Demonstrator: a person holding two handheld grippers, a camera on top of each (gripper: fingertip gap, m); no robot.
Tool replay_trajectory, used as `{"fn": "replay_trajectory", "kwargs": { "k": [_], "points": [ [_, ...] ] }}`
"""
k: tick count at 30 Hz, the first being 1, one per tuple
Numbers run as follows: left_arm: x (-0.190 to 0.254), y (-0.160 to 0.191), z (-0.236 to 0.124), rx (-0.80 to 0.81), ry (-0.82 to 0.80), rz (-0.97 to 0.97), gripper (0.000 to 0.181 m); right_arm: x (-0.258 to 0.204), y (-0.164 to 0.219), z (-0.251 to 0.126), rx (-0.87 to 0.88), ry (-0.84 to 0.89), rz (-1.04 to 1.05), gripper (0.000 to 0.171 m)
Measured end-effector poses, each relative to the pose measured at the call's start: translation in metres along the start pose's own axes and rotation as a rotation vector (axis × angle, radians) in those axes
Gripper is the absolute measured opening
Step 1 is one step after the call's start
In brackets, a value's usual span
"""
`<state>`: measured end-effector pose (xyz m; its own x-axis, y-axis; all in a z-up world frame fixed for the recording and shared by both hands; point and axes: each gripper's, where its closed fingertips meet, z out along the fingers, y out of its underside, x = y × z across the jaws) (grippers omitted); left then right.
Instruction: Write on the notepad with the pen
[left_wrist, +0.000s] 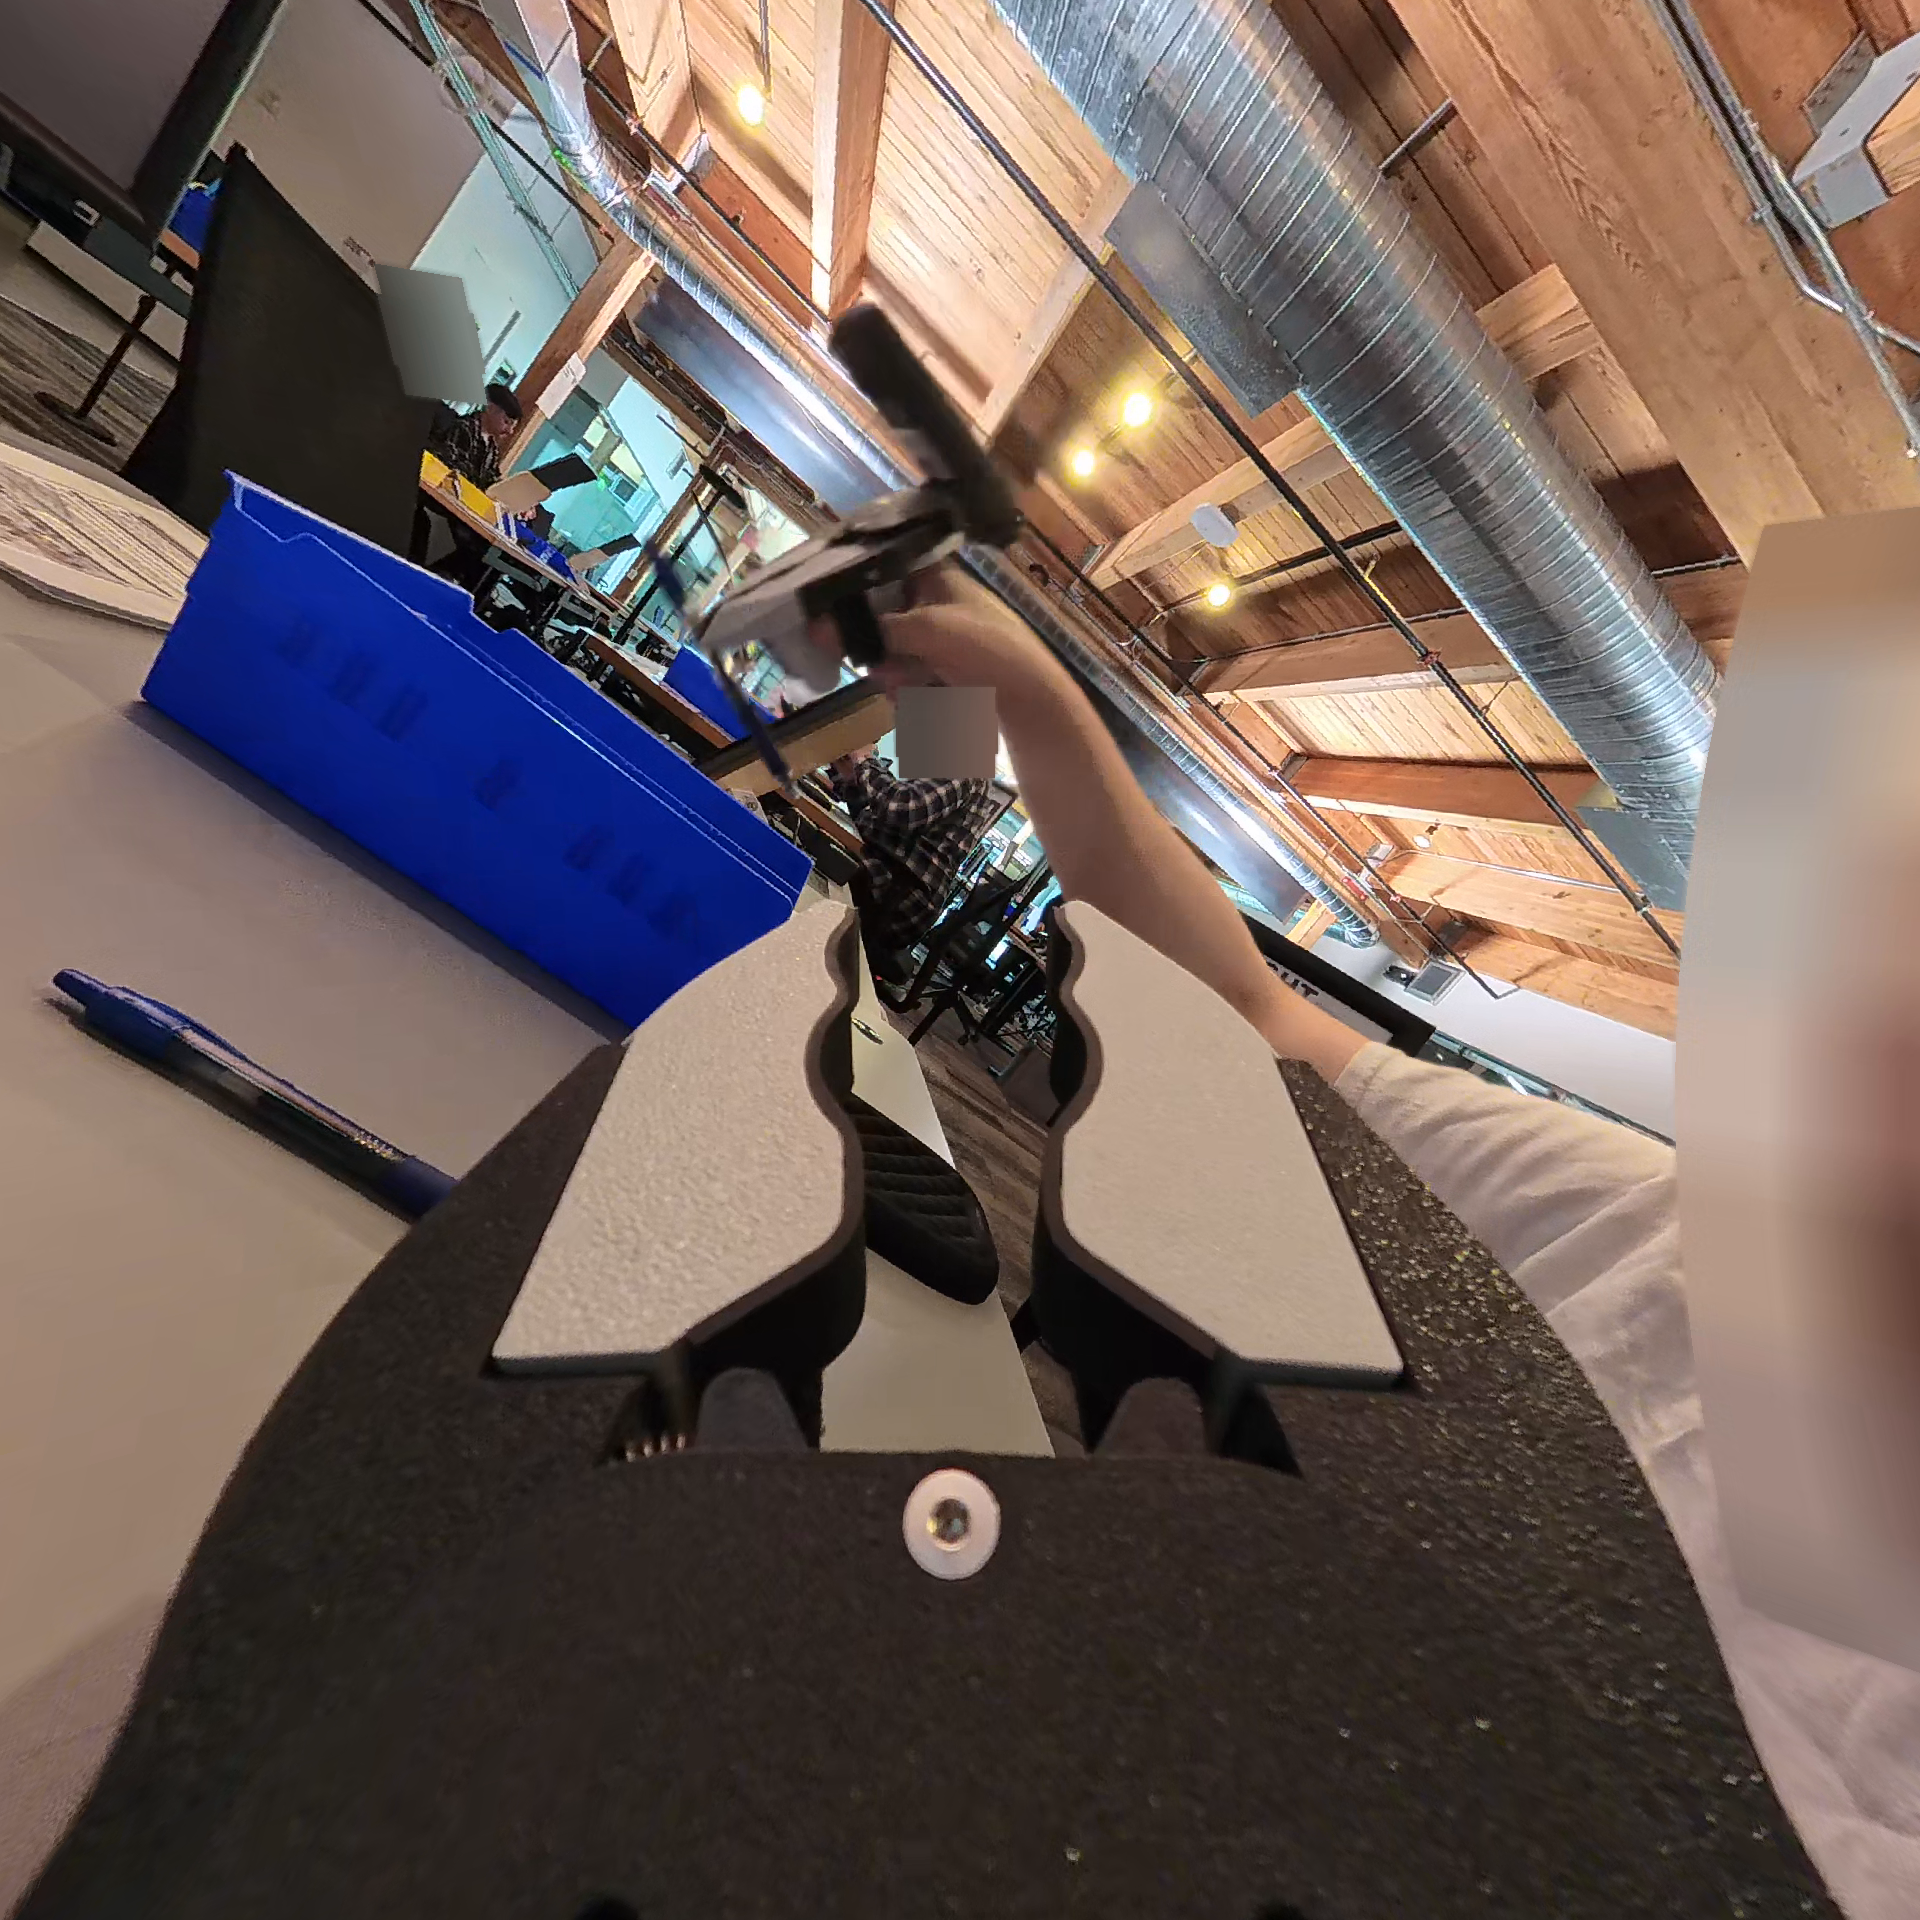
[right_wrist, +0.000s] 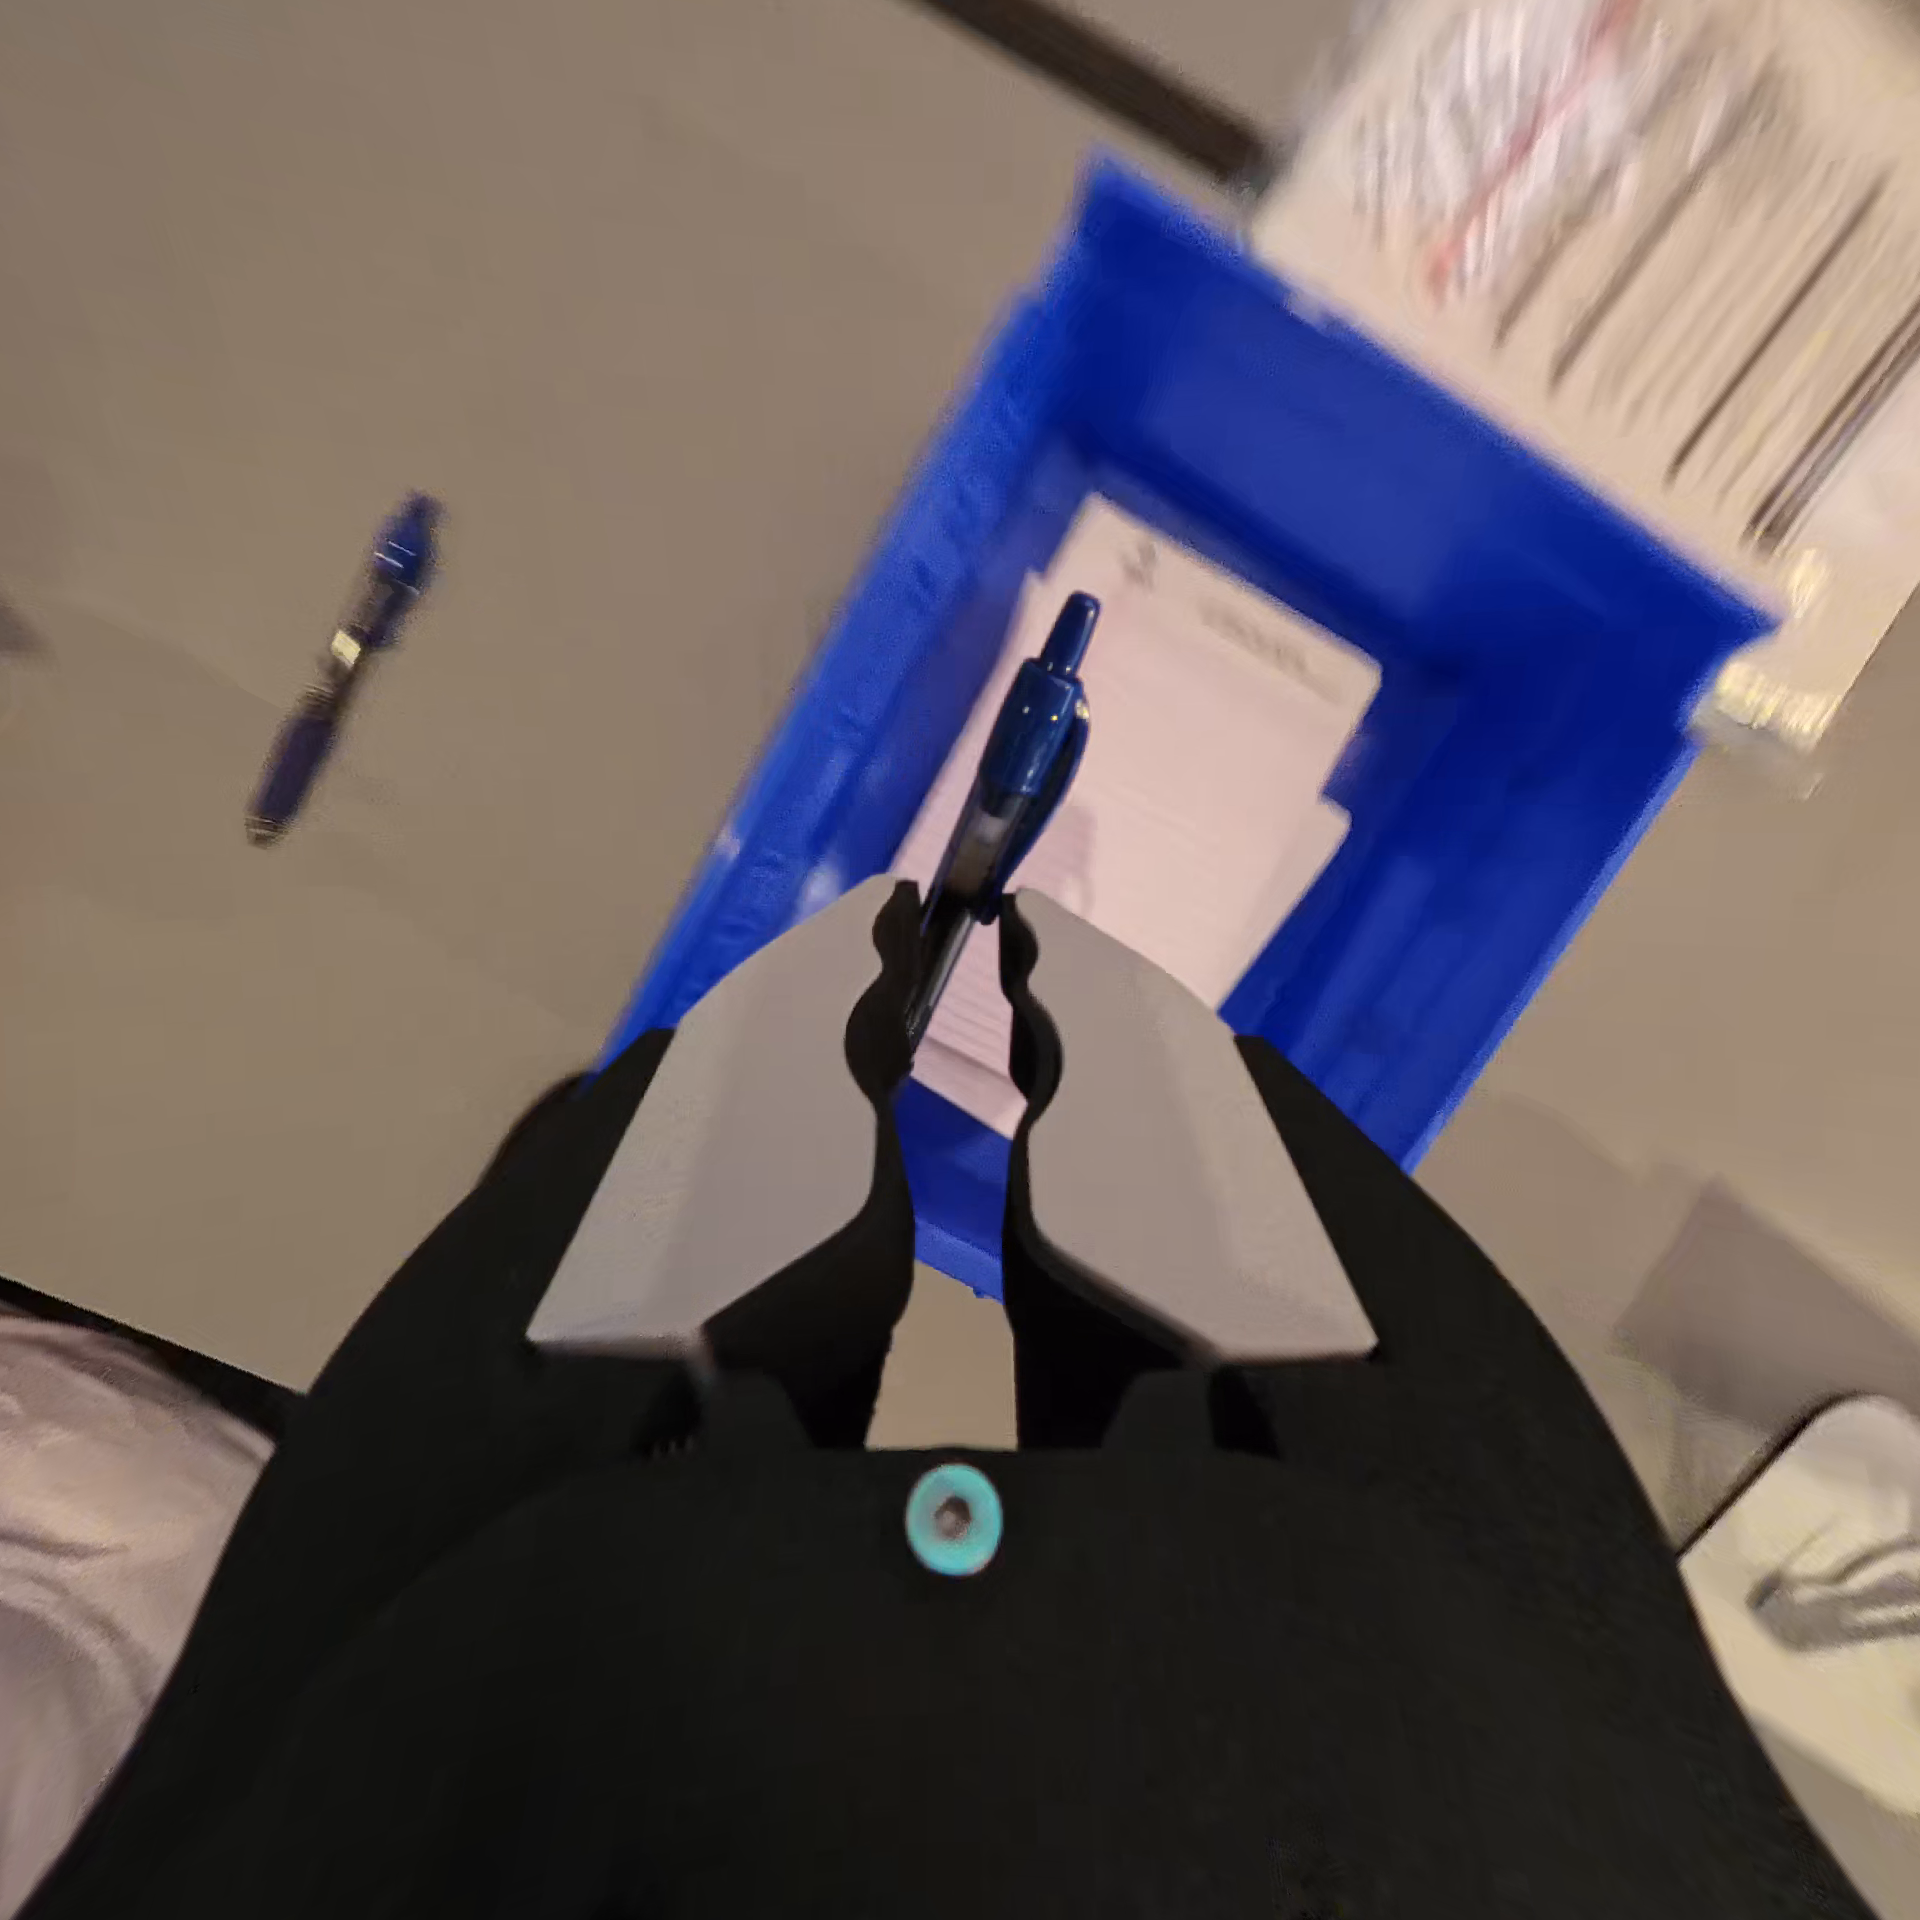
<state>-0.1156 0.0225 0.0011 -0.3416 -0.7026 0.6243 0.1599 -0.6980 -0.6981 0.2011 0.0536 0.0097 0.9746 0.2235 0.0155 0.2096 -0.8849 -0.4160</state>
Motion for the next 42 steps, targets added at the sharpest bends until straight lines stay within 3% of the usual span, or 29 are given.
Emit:
{"fn": "replay_trajectory", "kwargs": {
  "k": [5, 9, 19, 25, 27, 30, 35, 38, 42],
  "points": [
    [-0.005, 0.005, -0.001, -0.025, -0.037, 0.024, 0.033, 0.043, 0.051, 0.077, -0.193, -0.030, 0.157, 0.014],
    [-0.021, 0.012, -0.004, -0.107, -0.203, 0.168, 0.033, 0.054, 0.069, 0.112, -0.254, -0.009, 0.169, 0.014],
    [-0.084, 0.005, -0.050, -0.320, -0.874, 0.573, 0.033, 0.070, 0.074, 0.132, -0.267, 0.070, 0.164, 0.014],
    [-0.101, -0.001, -0.078, -0.411, -1.146, 0.698, 0.033, 0.068, 0.075, 0.138, -0.238, 0.062, 0.166, 0.017],
    [-0.103, 0.001, -0.078, -0.421, -1.158, 0.694, 0.033, 0.069, 0.073, 0.137, -0.211, 0.072, 0.170, 0.029],
    [-0.104, 0.002, -0.079, -0.422, -1.155, 0.666, 0.033, 0.070, 0.061, 0.126, -0.128, 0.109, 0.144, 0.034],
    [-0.106, -0.003, -0.082, -0.409, -1.174, 0.667, 0.033, 0.070, 0.018, 0.065, 0.090, 0.319, 0.068, 0.039],
    [-0.108, -0.004, -0.082, -0.409, -1.177, 0.672, 0.033, 0.039, -0.012, 0.025, 0.220, 0.342, 0.024, 0.039],
    [-0.106, -0.006, -0.083, -0.405, -1.186, 0.684, 0.033, -0.039, -0.043, 0.002, 0.327, 0.200, -0.062, 0.034]
  ]
}}
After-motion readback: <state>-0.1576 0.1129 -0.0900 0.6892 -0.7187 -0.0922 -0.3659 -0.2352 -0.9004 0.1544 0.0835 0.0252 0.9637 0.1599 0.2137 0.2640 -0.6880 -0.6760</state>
